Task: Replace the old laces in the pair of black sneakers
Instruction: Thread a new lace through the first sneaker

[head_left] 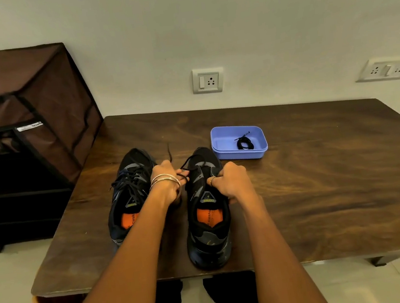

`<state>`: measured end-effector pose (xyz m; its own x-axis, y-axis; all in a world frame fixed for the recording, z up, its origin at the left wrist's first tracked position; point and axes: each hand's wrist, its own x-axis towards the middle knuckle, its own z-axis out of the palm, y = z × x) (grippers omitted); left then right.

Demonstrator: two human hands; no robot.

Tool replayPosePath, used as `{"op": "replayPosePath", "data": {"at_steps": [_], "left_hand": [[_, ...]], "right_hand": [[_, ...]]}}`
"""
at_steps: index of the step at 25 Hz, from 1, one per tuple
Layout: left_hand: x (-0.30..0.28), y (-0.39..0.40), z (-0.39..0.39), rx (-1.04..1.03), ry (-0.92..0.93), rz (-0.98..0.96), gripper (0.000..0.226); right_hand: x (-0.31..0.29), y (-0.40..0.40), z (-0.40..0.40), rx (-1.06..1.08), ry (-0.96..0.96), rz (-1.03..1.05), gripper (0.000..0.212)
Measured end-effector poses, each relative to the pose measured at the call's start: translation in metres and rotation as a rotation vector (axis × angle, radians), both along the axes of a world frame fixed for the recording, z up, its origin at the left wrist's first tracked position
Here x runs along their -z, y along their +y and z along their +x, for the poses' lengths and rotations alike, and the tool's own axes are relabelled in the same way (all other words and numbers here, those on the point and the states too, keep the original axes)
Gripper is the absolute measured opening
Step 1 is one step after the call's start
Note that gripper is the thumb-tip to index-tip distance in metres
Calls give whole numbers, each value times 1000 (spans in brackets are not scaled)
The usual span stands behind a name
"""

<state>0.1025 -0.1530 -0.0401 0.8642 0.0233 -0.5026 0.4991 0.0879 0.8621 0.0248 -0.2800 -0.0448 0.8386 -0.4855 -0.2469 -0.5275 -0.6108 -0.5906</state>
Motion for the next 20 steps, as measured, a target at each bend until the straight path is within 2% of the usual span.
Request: {"op": "replayPosePath", "data": {"at_steps": [3, 5, 8, 10, 13, 16, 18, 20], "left_hand": [[6, 6, -4, 76, -123, 194, 22], [2, 8, -8, 43, -214, 276, 16], [-4, 16, -5, 29, -296, 323, 28], [-9, 18, -8, 84, -266, 305, 37], [-16, 18, -15, 205, -239, 372, 38], [-17, 23, -18, 409, -327, 617, 20], [-13, 23, -20, 501, -351, 622, 31], [-10, 21, -24, 558, -331, 548, 43]], "right_hand": [[-2, -2, 1, -26, 41, 22, 35], [-5, -6, 1, -32, 8, 57, 38], [-8, -8, 4, 45, -210, -36, 28], [-6, -4, 12, -16, -291, -64, 28], [4, 8, 27, -233, -199, -222, 41], [7, 12, 33, -197, -165, -334, 38], [3, 14, 34, -130, -171, -390, 29], [0, 18, 35, -117, -159, -456, 21]]}}
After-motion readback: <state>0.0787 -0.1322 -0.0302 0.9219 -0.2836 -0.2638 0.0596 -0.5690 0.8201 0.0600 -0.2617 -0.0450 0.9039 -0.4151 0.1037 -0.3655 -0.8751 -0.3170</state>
